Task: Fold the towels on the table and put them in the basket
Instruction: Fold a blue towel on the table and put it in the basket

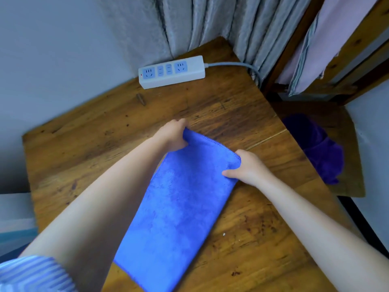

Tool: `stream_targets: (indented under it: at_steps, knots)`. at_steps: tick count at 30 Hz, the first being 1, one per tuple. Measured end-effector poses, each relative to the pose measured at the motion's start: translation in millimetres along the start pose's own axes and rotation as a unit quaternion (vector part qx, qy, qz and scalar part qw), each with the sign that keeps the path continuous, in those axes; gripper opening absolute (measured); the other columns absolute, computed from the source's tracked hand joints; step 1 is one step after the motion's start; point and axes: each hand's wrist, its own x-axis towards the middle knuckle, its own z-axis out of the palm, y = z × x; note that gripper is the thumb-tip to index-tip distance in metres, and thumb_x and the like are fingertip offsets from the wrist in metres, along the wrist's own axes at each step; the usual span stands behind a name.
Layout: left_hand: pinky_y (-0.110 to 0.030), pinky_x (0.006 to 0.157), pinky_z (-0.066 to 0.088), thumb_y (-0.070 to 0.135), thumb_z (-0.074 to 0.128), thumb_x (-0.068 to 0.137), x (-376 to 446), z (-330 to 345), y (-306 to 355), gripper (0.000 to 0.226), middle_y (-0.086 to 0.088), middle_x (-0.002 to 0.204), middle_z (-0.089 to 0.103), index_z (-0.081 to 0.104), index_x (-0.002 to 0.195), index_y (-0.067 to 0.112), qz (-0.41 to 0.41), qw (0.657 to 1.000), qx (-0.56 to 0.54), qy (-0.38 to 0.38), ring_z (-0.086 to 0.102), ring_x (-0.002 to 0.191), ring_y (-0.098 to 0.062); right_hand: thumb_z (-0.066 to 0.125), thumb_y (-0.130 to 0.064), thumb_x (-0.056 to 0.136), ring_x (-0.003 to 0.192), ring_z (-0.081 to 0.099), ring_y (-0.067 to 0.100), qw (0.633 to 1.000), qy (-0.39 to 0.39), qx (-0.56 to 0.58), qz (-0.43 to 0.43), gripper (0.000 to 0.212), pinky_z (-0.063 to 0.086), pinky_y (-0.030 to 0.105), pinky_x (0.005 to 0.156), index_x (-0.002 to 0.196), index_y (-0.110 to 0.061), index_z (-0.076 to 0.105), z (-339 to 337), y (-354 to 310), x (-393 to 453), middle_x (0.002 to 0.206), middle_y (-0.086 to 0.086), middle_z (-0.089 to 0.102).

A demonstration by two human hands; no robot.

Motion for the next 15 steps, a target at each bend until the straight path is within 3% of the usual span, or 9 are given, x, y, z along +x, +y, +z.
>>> stream_targets:
  at_steps: [2,6,9,12,15]
  knots:
    - [-0.031,0.08,0.04,0.009,0.059,0.083,-5.9,0.2,-5.7,0.04,-0.017,0.121,0.055,0.048,0.121,0.006,0.001,0.999,-0.04,0.007,0.052,0.11,-0.031,0.072,-0.019,0.072,0.096,0.059,0.029,1.0,0.025,-0.007,0.014,0.025,0.044,0.032,0.075,0.077,-0.013,0.048,5.0,1.4,-3.0,0.104,0.012,0.064]
    - [-0.026,0.074,0.037,0.006,0.059,0.082,-17.8,-3.3,-10.5,0.03,-0.014,0.108,0.062,0.058,0.113,0.005,0.024,0.995,-0.088,0.031,0.055,0.103,-0.028,0.066,-0.016,0.078,0.106,0.055,0.029,0.996,0.073,-0.057,0.012,0.028,0.043,0.029,0.079,0.104,-0.008,0.058,6.6,-2.1,-8.8,0.114,0.011,0.061]
    - [-0.024,0.07,0.033,0.006,0.059,0.083,-25.6,-10.5,-11.1,0.022,-0.015,0.101,0.061,0.06,0.104,0.001,0.028,0.994,-0.096,0.055,0.054,0.099,-0.029,0.059,-0.009,0.082,0.107,0.053,0.03,0.991,0.102,-0.082,-0.024,0.026,0.043,0.03,0.08,0.107,-0.006,0.057,5.7,-10.2,-11.2,0.116,0.011,0.057]
    - [-0.024,0.071,0.033,0.003,0.059,0.081,-34.6,-18.6,-16.1,0.021,-0.015,0.104,0.062,0.061,0.101,0.0,0.024,0.986,-0.099,0.135,0.053,0.099,-0.029,0.052,-0.002,0.083,0.105,0.052,0.032,0.977,0.161,-0.114,-0.077,0.021,0.043,0.032,0.076,0.104,-0.004,0.055,-1.1,-25.0,-12.6,0.112,0.012,0.053]
    - [-0.026,0.07,0.033,-0.001,0.056,0.077,-47.5,-23.3,-25.1,0.017,-0.012,0.094,0.059,0.06,0.094,0.0,0.017,0.968,-0.112,0.224,0.052,0.092,-0.027,0.048,0.004,0.081,0.106,0.047,0.033,0.953,0.239,-0.131,-0.132,0.021,0.04,0.036,0.077,0.099,0.0,0.057,-9.5,-39.2,-16.5,0.109,0.016,0.052]
